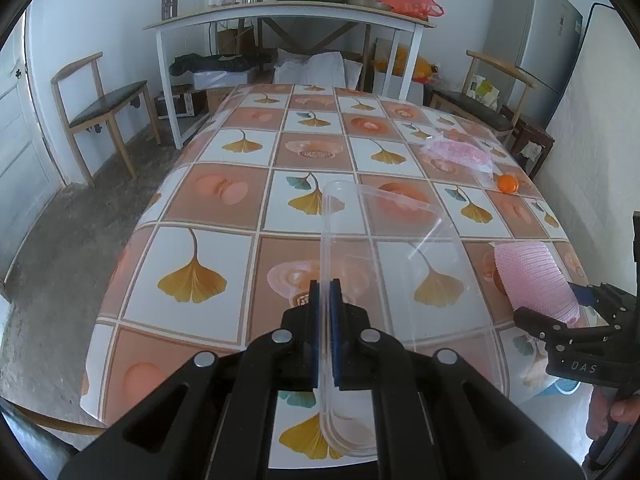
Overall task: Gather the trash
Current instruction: 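Carry the clear tray and pink sponge with both tools to the blue basket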
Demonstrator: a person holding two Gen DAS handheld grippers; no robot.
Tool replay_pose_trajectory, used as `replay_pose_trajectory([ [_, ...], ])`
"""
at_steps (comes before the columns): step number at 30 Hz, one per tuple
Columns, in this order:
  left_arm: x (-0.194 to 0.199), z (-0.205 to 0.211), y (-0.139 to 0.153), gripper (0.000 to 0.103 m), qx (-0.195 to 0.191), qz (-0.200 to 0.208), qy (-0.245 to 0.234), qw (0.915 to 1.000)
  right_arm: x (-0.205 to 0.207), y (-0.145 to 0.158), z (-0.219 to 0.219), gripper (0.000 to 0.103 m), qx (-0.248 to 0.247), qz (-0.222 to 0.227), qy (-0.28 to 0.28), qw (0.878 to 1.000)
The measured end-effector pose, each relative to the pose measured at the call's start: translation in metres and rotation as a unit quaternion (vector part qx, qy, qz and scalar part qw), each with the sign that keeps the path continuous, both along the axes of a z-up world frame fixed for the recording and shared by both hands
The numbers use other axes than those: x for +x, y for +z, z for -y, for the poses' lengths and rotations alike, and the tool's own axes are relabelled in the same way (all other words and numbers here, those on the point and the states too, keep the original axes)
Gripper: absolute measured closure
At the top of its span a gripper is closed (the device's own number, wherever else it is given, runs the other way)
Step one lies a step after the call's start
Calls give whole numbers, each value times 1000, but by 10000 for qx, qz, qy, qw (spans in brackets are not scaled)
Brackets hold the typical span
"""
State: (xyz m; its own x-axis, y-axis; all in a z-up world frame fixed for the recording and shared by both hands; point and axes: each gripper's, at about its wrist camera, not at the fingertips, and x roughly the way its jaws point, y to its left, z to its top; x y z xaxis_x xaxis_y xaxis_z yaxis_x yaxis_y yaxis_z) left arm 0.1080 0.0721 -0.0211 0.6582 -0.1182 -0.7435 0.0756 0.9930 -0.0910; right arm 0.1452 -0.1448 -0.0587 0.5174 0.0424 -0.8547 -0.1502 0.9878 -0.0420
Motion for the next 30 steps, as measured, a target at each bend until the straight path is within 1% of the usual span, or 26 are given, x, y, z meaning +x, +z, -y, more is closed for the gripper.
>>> replay_pose_trajectory([
  [30, -6, 1, 14, 100, 123, 328, 39, 9994, -2, 10, -6, 23, -8, 173, 7, 9999],
])
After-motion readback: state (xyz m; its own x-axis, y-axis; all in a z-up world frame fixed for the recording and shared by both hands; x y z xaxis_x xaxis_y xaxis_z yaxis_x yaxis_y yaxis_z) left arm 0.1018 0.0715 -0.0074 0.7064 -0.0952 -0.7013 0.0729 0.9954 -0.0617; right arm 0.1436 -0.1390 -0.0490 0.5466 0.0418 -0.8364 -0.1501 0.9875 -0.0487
